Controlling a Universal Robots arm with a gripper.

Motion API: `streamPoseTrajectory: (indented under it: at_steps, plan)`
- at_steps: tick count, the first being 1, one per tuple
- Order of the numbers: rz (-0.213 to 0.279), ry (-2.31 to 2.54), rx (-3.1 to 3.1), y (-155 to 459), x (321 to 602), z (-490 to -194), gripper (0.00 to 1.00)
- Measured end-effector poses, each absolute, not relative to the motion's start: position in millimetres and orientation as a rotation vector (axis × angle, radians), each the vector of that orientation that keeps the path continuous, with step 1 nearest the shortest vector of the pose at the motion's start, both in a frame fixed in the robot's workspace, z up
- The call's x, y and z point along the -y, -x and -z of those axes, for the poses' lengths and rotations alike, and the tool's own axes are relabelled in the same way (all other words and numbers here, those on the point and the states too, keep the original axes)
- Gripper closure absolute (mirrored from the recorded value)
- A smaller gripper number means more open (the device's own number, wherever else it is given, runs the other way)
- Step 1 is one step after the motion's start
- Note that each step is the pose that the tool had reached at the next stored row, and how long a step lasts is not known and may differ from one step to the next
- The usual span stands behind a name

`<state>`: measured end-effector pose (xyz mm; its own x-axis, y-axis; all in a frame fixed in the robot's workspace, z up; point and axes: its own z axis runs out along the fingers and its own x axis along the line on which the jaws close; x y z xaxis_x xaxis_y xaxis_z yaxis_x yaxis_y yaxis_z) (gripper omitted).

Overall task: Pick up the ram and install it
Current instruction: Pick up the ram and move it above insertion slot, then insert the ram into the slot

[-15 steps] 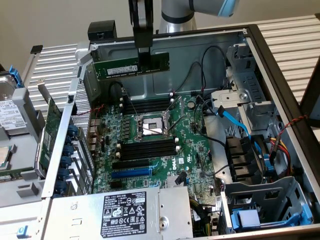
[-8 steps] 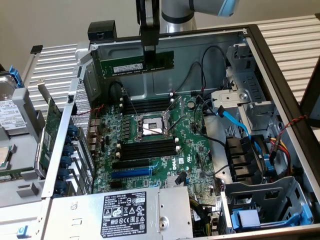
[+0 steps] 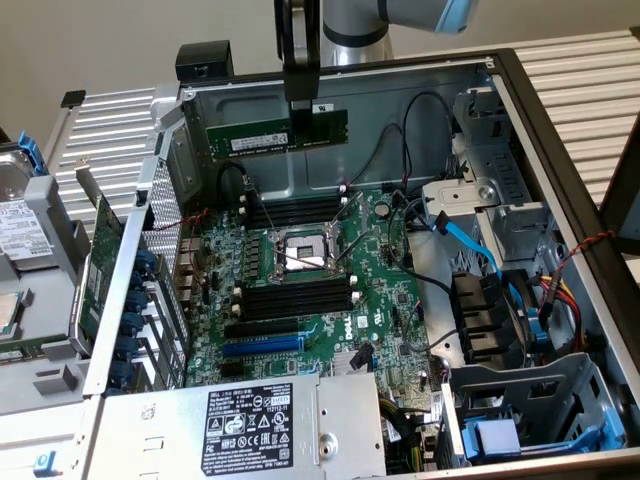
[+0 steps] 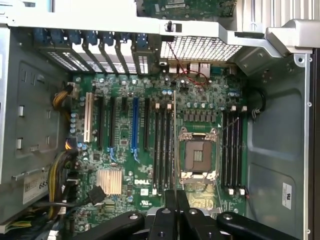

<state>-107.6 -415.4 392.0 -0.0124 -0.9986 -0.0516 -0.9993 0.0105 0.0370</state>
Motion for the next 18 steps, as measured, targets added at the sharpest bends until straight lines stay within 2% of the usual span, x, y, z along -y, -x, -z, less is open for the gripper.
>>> streamPoseTrajectory:
  at_steps: [18]
  plan:
    - [-0.147, 2.141, -2.234, 106.7, 414.0, -365.0, 0.88]
